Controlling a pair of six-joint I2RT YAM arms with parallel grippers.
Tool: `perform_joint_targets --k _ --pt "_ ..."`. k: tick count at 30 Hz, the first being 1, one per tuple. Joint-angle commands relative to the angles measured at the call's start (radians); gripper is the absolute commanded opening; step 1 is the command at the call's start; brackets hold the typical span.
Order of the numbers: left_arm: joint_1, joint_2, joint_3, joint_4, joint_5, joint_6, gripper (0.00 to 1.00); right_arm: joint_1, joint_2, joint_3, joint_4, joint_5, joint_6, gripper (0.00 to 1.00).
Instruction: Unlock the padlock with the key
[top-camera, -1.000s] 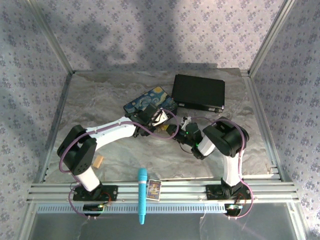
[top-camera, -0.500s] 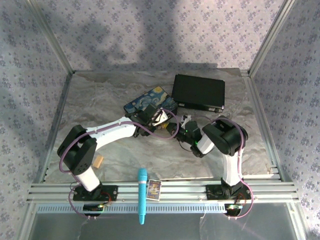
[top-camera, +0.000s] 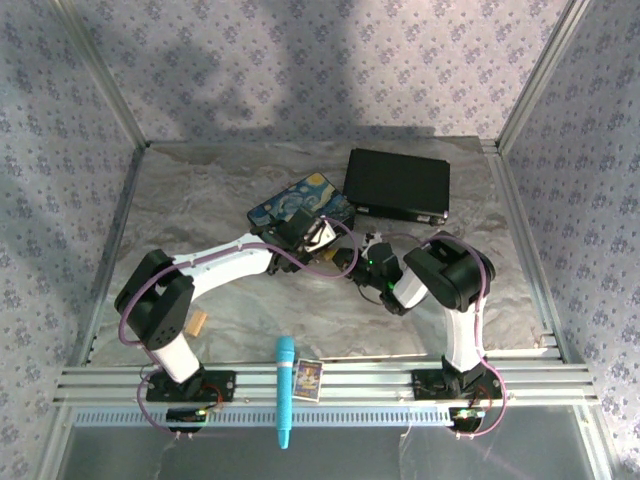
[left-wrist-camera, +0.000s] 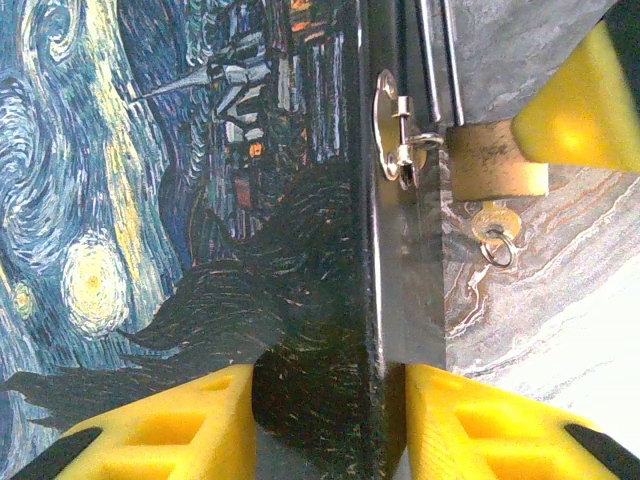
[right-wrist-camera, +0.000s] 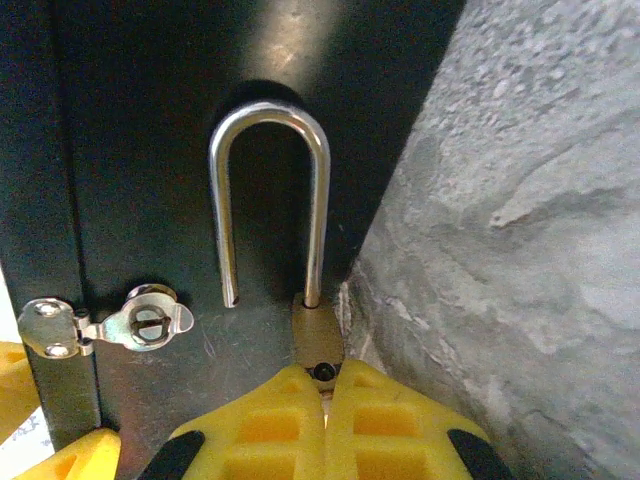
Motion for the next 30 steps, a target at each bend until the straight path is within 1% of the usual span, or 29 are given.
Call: perform_joint_targets --k 1,3,6,8,11,14,18,20,26,28,30 --pt "-0.002 0.119 -0.071 -0.22 0.07 -0.063 0.4 -0.019 -0.065 -0.04 -0.158 -0.039 -0.028 0.02" --pt "-0.003 0.121 -0.063 -0.202 0.021 -0.096 0.42 -0.023 -0.115 -0.057 -0.256 -0.052 -0.053 0.02" --pt "-0.007 0.118 -0.053 -0.177 -0.003 -0.139 0.49 -0.039 -0.201 -0.042 -0.481 -0.096 -0.118 0.01" --pt "-0.01 0.121 -0.042 -0.17 -0.024 -0.161 0.59 -0.051 -0.234 -0.004 -0.676 -0.137 -0.178 0.01" --pt "-0.008 0.118 -0.033 -0.163 -0.067 -0.195 0.76 -0.072 -0.28 0.021 -0.863 -0.181 -0.268 0.01" --pt "-0.003 0.095 -0.037 -0.143 -0.11 -0.234 0.86 -0.1 -0.311 0.063 -1.056 -0.215 -0.371 0.01" --pt "0.004 0.053 -0.05 -0.117 -0.171 -0.291 0.9 -0.149 -0.332 0.125 -1.27 -0.263 -0.504 0.01" --pt "0.007 0.036 -0.057 -0.112 -0.211 -0.332 0.92 -0.173 -0.334 0.177 -1.416 -0.275 -0.594 0.01" --pt "0.055 -0.001 -0.096 -0.125 -0.267 -0.438 0.95 -0.258 -0.375 0.257 -1.71 -0.263 -0.788 0.03" --pt "0.06 -0.024 -0.127 -0.104 -0.276 -0.443 0.96 -0.278 -0.379 0.267 -1.737 -0.249 -0.821 0.04" --pt "0.063 -0.05 -0.15 -0.082 -0.286 -0.449 0.96 -0.276 -0.401 0.261 -1.704 -0.261 -0.825 0.05"
